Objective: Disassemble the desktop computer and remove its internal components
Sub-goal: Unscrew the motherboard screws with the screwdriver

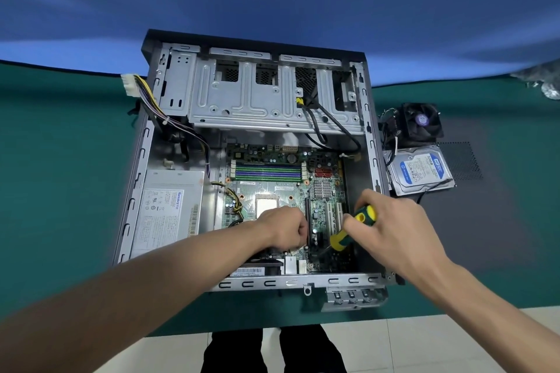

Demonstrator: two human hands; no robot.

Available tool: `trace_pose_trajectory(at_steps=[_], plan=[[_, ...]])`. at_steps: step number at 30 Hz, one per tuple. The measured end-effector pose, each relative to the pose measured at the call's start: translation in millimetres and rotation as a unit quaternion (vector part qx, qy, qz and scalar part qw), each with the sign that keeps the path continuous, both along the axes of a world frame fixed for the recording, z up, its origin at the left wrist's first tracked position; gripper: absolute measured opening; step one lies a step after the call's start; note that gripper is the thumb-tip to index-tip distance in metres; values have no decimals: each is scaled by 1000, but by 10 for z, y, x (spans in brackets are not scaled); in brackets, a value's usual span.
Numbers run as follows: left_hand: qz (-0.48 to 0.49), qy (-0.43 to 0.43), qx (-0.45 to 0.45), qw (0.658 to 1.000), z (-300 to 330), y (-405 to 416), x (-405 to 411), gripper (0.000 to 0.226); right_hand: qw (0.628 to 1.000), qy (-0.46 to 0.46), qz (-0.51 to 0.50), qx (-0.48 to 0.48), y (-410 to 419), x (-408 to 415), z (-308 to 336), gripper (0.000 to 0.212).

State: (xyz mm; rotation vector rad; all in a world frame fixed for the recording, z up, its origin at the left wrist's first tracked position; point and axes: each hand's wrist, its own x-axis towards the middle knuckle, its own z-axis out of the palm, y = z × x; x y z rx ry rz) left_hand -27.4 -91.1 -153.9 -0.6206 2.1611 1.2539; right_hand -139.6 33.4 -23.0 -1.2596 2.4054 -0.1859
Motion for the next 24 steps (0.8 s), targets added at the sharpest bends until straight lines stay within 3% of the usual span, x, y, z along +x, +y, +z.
trace_pose_trajectory(at_steps=[17,24], plan=[[-1,-3,-3,1000,1,0,-5,22,1000,-4,0,9,19,23,13,20],[-9,-4,-10,1000,23,2,-7,21,994,24,99,41,-43,105,98,25]])
